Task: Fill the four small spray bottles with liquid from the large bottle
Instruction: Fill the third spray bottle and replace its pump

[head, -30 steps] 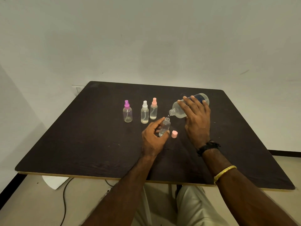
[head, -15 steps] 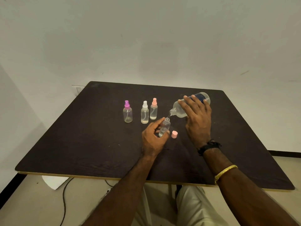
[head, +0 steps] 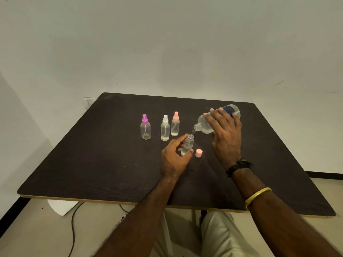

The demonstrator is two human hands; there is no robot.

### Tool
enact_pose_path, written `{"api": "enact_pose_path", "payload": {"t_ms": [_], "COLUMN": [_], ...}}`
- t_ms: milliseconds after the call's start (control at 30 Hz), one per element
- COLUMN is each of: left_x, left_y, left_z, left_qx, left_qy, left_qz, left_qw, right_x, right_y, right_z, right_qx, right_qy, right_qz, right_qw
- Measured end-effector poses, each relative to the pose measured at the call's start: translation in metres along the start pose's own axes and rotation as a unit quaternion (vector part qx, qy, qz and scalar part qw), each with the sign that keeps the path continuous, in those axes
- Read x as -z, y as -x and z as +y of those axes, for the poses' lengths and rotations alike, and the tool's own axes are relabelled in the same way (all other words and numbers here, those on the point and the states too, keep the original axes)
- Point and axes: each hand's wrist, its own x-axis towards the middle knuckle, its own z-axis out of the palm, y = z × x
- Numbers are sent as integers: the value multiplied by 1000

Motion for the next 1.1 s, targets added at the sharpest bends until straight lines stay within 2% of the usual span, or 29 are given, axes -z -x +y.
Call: {"api": "enact_pose_path", "payload": {"t_ms": [1100], "left_x": [0], "left_y": [0], "left_z": [1], "left_qx": [1], "left_qy": [3], "left_qz": [-4], "left_qw": [1000], "right_x": [-2], "right_y": [8], "right_z": [-5], "right_qx": [4], "right_qy": [-19], "right_qz": [-29], "right_qw": [999]}}
